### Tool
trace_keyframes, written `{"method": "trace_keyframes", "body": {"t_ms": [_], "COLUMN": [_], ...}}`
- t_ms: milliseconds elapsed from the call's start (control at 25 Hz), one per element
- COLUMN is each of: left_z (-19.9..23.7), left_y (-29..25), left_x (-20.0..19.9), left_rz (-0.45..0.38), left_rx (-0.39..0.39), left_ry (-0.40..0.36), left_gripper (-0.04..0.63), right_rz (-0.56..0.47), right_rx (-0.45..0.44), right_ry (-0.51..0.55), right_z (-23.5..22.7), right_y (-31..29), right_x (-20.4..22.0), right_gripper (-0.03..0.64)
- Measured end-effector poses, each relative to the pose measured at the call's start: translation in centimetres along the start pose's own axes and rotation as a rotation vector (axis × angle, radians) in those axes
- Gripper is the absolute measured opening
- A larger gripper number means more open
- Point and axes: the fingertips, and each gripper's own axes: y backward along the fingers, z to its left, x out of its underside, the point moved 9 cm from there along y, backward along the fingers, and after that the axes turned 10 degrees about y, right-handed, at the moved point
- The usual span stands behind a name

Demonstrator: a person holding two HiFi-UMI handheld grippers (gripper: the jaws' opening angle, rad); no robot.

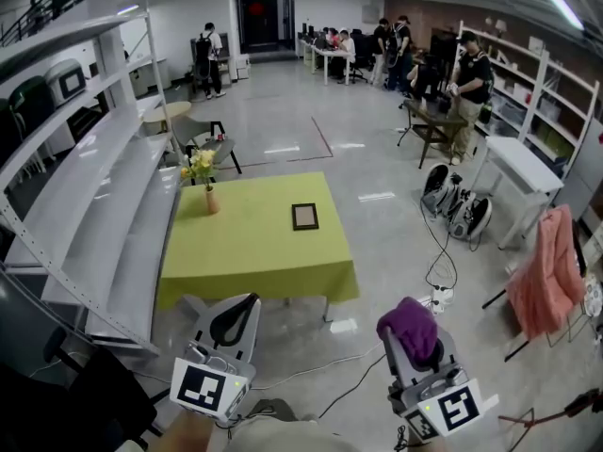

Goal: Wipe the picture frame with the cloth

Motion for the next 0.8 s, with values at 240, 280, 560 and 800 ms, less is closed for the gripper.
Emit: {"method": "trace_keyframes", "body": {"t_ms": [240,280,560,800], "left_z": [-0.3,-0.3,-0.4,0.4], "left_y": [-0.4,-0.6,-2.2,-4.4], "left_x": [0.1,0.3,2.5,4.4], "left_rz": [-0.004,-0.003,0.007,0.015], "left_rx": [-0.024,-0.026,-0.022,-0.02], "left_ry": [-0.027,-0.029,-0.023,-0.018], "left_gripper": [0.008,0.008,0.008,0.008], "right_rz": [-0.006,-0.007,-0.021,-0.003], "right_rx": [-0.021,-0.025,-0.027,-0.03], "right_ry": [-0.012,-0.014,-0.038,-0.042], "right_z": [-1.0,-1.2,-2.0,-2.8], "right_y": [-0.5,-0.6,-1.4,-3.0], "right_x": [1.1,1.4,3.8,5.6], "right_gripper": [0.123,0.123,0.121,0.123]}}
